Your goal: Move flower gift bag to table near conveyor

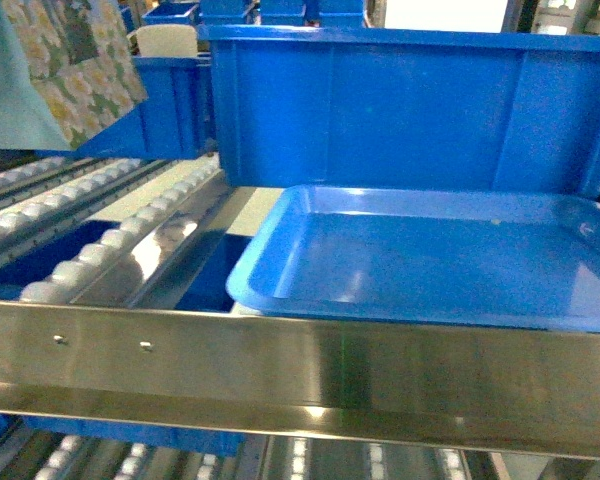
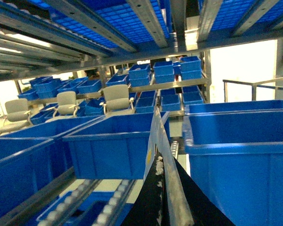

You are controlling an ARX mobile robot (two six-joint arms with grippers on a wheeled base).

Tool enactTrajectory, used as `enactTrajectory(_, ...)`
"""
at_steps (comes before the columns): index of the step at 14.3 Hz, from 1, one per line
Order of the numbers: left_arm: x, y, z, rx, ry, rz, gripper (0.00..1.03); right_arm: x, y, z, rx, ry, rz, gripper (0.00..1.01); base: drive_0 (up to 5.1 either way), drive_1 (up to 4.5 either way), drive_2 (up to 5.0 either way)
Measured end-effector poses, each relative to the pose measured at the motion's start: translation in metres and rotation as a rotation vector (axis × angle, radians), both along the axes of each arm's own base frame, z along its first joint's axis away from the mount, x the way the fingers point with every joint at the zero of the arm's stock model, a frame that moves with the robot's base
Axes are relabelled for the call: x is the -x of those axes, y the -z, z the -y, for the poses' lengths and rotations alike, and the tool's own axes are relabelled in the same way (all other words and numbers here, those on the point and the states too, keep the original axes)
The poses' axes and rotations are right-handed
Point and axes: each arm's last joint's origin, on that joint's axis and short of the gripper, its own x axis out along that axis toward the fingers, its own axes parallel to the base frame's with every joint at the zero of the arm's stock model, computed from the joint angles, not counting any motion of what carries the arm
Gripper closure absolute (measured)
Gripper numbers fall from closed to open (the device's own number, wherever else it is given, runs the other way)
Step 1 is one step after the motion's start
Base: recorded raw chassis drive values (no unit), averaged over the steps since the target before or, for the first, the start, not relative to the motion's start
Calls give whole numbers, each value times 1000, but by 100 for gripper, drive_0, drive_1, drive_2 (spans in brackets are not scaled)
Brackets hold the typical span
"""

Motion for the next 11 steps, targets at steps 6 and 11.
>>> enactTrajectory(6,0,0,-1,-7,-10,-1,101,0,0,0,0,0,0,99,-496,241,241)
enactTrajectory(11,0,-1,-1,-6,-10,2,101,0,0,0,0,0,0,99,-492,244,244)
